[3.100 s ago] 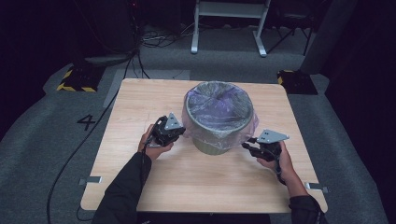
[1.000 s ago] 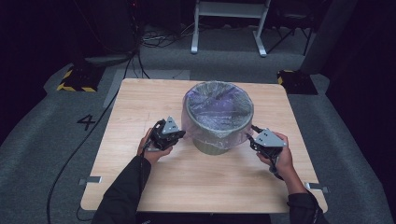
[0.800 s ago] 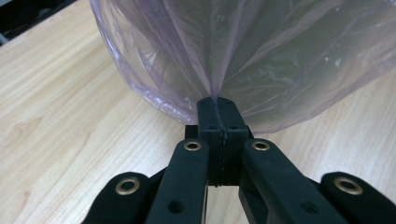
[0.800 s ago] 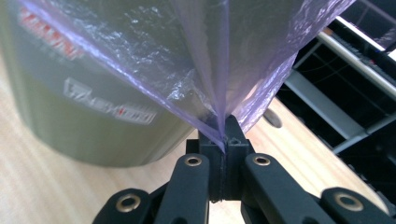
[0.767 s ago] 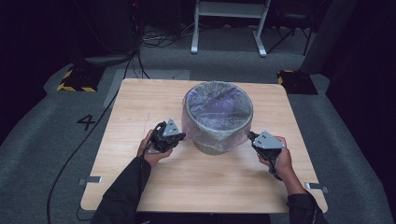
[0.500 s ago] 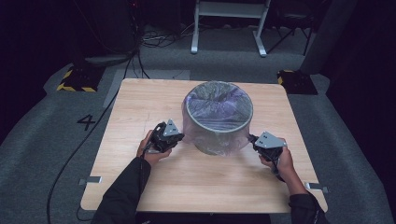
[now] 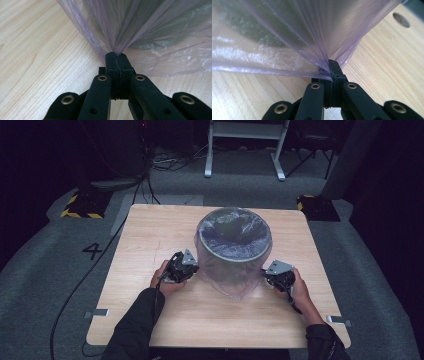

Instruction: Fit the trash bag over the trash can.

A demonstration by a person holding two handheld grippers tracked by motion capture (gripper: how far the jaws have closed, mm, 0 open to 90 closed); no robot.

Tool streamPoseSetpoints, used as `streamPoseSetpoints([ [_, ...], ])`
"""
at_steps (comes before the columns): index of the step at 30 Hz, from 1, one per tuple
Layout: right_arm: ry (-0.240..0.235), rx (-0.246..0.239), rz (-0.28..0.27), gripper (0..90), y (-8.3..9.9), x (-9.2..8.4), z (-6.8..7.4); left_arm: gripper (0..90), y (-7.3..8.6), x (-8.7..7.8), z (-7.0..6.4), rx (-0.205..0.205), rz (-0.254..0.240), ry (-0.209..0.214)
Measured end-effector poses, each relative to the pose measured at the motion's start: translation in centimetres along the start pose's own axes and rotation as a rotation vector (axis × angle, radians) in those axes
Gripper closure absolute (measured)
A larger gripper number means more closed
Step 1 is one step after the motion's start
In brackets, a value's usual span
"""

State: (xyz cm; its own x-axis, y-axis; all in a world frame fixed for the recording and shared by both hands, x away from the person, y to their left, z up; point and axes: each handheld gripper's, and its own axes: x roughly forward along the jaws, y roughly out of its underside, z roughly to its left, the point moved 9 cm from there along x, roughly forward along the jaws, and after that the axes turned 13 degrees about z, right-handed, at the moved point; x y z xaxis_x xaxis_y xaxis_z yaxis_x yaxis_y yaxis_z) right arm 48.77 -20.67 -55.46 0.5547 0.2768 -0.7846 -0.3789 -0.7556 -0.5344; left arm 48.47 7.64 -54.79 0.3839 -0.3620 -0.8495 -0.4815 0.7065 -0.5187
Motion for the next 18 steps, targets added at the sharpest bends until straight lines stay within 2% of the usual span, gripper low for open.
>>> streamPoseSetpoints([
  [3, -0.015, 0.014, 0.0, 90.0, 0.0, 0.2, 0.0, 86.8, 0.2, 0.1, 0.1, -0.008, 0.009, 0.0],
  [5, -0.019, 0.02, 0.011, 90.0, 0.2, 0.3, -0.1, 81.3, 0.2, 0.0, 0.3, -0.025, 0.003, -0.009],
  [10, -0.033, 0.041, -0.017, 89.5, 0.2, -0.3, -0.3, 60.0, 0.2, -1.5, 0.3, -0.048, -0.047, -0.016],
  [13, -0.052, 0.053, -0.028, 82.5, 0.5, -0.8, -0.4, 43.0, 0.5, -2.4, 0.2, -0.064, -0.055, -0.024],
  [15, -0.062, 0.062, -0.038, 74.7, 0.7, -1.2, -0.5, 38.7, 0.8, -2.9, 0.0, -0.075, -0.077, -0.025],
  [16, -0.062, 0.068, -0.042, 73.9, 0.9, -1.5, -0.6, 34.2, 0.9, -3.2, 0.0, -0.082, -0.081, -0.034],
  [18, -0.088, 0.077, -0.06, 64.2, 1.2, -2.0, -0.7, 24.4, 1.2, -3.7, -0.2, -0.098, -0.102, -0.018],
])
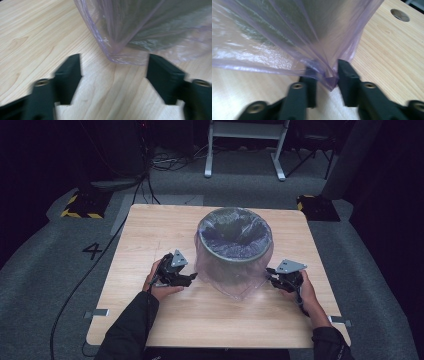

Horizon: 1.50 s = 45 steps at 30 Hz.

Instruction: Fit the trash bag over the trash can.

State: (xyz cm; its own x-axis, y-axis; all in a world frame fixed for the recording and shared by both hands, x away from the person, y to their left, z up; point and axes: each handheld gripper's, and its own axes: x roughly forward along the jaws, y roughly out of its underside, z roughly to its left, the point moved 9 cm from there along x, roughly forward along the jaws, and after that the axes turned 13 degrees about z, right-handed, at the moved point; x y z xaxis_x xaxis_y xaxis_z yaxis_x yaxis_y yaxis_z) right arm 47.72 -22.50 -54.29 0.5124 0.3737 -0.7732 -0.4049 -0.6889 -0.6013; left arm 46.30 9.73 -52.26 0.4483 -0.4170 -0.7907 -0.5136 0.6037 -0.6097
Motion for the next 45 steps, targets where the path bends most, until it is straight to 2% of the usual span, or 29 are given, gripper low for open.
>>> streamPoseSetpoints([
  [1, -0.007, 0.006, -0.005, 55.3, 0.1, -0.2, -0.1, 22.0, 0.1, -0.3, -0.2, -0.009, -0.011, 0.014],
  [2, -0.01, 0.025, -0.004, 42.9, 0.5, -0.7, -0.3, 16.8, 0.5, -0.8, -0.6, -0.015, -0.019, 0.038],
  [3, -0.01, 0.025, -0.004, 42.9, 0.5, -0.7, -0.3, 15.9, 0.5, -0.8, -0.6, -0.015, -0.019, 0.038],
  [7, -0.032, 0.031, -0.009, 26.6, 1.4, -1.6, -0.4, 16.1, 1.6, -0.9, -1.4, -0.01, -0.003, 0.04],
  [8, -0.036, 0.036, -0.013, 25.0, 1.6, -1.8, -0.5, 16.0, 1.9, -0.8, -1.8, -0.008, 0.006, 0.052],
  [10, -0.044, 0.057, -0.024, 21.9, 2.0, -2.3, -0.7, 15.8, 2.6, -0.5, -2.3, 0.006, 0.03, 0.042],
  [15, -0.073, 0.1, -0.071, 20.4, 2.2, -3.6, -1.1, 15.9, 4.3, 0.2, -3.5, 0.014, 0.086, 0.05],
  [19, -0.089, 0.122, -0.12, 20.0, 1.6, -5.0, -1.4, 15.9, 5.2, 0.5, -4.6, 0.026, 0.103, 0.068],
  [26, -0.06, 0.121, -0.172, 19.9, -0.1, -7.5, -1.9, 15.8, 5.9, 0.2, -5.6, 0.032, 0.108, 0.083],
  [29, -0.048, 0.106, -0.187, 19.8, -1.2, -8.5, -2.0, 15.8, 6.1, 0.1, -5.8, 0.03, 0.108, 0.088],
  [30, -0.037, 0.091, -0.196, 20.1, -2.0, -9.1, -2.0, 15.9, 6.3, 0.1, -5.9, 0.033, 0.112, 0.095],
  [31, -0.037, 0.091, -0.196, 20.1, -2.0, -9.1, -2.0, 15.8, 6.3, 0.1, -5.9, 0.033, 0.112, 0.095],
  [36, -0.022, 0.052, -0.236, 20.3, -4.5, -11.2, -2.1, 15.8, 6.6, 0.1, -5.6, 0.02, 0.099, 0.094],
  [43, -0.008, 0.05, -0.294, 20.4, -7.4, -13.8, -2.7, 14.8, 6.7, 0.1, -5.5, 0.026, 0.09, 0.09],
  [45, 0.003, 0.058, -0.292, 20.5, -8.1, -14.3, -2.9, 14.8, 6.7, 0.1, -5.5, 0.025, 0.09, 0.09],
])
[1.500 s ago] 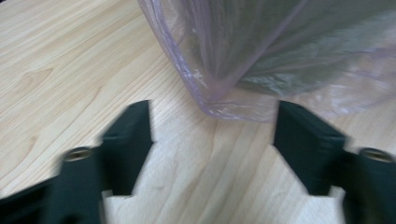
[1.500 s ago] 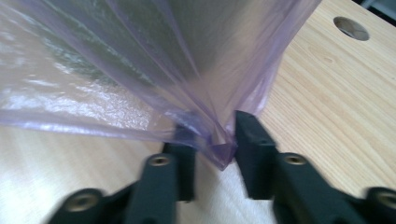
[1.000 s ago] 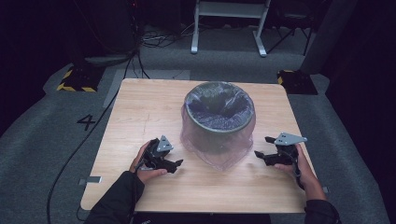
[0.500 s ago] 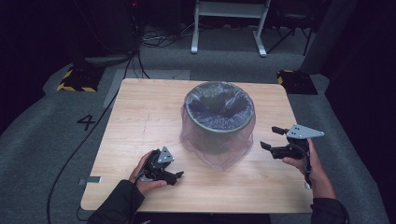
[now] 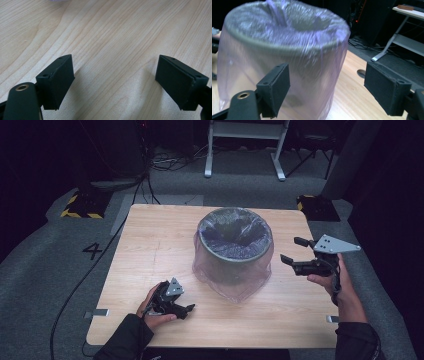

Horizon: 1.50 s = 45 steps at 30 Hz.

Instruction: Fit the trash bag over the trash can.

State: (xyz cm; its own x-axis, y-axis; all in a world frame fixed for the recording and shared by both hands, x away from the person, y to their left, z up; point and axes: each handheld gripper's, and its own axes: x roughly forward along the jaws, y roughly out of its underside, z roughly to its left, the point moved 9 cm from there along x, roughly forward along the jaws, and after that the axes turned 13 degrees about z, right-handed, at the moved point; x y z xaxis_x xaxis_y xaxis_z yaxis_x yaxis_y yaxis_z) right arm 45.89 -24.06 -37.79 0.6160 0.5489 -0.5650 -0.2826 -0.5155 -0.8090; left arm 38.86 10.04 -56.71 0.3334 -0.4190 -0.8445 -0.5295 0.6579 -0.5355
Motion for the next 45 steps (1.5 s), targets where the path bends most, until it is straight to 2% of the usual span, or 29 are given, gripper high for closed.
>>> streamPoseSetpoints([
  [3, 0.015, 0.005, -0.014, 20.5, -1.1, -0.3, -0.2, 14.7, 0.0, 0.0, 0.0, 0.0, 0.0, 0.0],
  [9, 0.007, 0.013, -0.048, 20.5, -2.9, -0.6, -0.5, 14.7, 0.0, 0.0, 0.0, 0.0, 0.0, 0.0],
  [19, 0.031, 0.029, -0.081, 21.0, -5.2, -0.6, -1.4, 14.7, 0.0, 0.0, 0.0, 0.0, 0.0, 0.0],
  [24, 0.031, 0.034, -0.068, 21.2, -6.0, 0.1, -1.7, 14.7, 0.0, 0.0, 0.0, -0.001, 0.0, 0.0],
  [38, 0.004, 0.006, -0.022, 21.6, -7.7, 3.1, -1.2, 14.7, 0.0, 0.0, 0.0, 0.0, -0.001, 0.0],
  [42, -0.028, 0.027, -0.011, 21.9, -8.0, 4.6, -0.6, 14.7, 0.0, 0.0, 0.0, -0.001, -0.001, 0.0],
  [45, -0.028, 0.025, 0.002, 21.9, -8.0, 5.2, -0.4, 14.7, 0.0, 0.0, 0.0, -0.001, -0.001, -0.001],
])
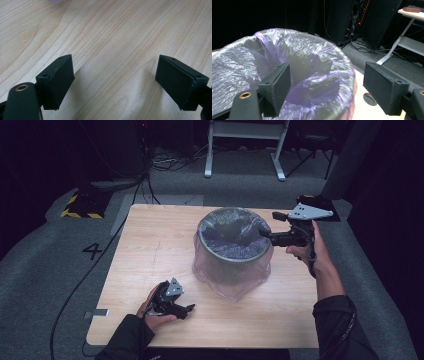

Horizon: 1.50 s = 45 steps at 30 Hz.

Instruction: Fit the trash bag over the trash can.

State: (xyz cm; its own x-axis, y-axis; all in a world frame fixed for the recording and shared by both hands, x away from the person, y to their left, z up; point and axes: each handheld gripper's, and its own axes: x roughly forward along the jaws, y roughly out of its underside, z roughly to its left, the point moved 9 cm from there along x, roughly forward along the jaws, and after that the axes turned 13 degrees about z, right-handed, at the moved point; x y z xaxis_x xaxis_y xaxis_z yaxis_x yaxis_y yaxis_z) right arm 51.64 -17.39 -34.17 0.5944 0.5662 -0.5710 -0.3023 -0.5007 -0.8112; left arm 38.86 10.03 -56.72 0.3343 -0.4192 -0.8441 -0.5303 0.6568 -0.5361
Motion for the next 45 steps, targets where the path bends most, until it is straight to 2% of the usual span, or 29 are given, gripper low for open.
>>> streamPoseSetpoints([
  [5, -0.02, 0.006, 0.007, 21.9, -0.6, 1.1, 0.6, 14.7, 0.0, 0.0, 0.0, 0.0, 0.0, 0.0],
  [10, -0.034, -0.01, 0.03, 21.9, -1.1, 2.2, 1.5, 14.7, 0.0, 0.0, 0.0, 0.0, 0.0, 0.0],
  [18, -0.059, -0.041, 0.105, 21.8, -0.7, 4.3, 2.7, 14.7, 0.0, 0.0, 0.0, 0.0, 0.0, 0.0],
  [31, -0.083, -0.063, 0.157, 22.0, 0.2, 5.6, 3.5, 14.7, 0.0, 0.0, 0.0, 0.0, 0.0, 0.0],
  [33, -0.072, -0.056, 0.165, 22.5, 0.3, 5.8, 3.4, 14.7, 0.0, 0.0, 0.0, 0.0, 0.0, -0.001],
  [36, -0.09, -0.048, 0.174, 22.6, 0.3, 5.9, 3.5, 14.7, 0.0, 0.0, 0.0, 0.0, 0.0, 0.0],
  [45, -0.084, -0.094, 0.236, 22.1, 0.4, 6.3, 3.8, 14.7, 0.0, 0.0, 0.0, 0.0, 0.0, 0.0],
])
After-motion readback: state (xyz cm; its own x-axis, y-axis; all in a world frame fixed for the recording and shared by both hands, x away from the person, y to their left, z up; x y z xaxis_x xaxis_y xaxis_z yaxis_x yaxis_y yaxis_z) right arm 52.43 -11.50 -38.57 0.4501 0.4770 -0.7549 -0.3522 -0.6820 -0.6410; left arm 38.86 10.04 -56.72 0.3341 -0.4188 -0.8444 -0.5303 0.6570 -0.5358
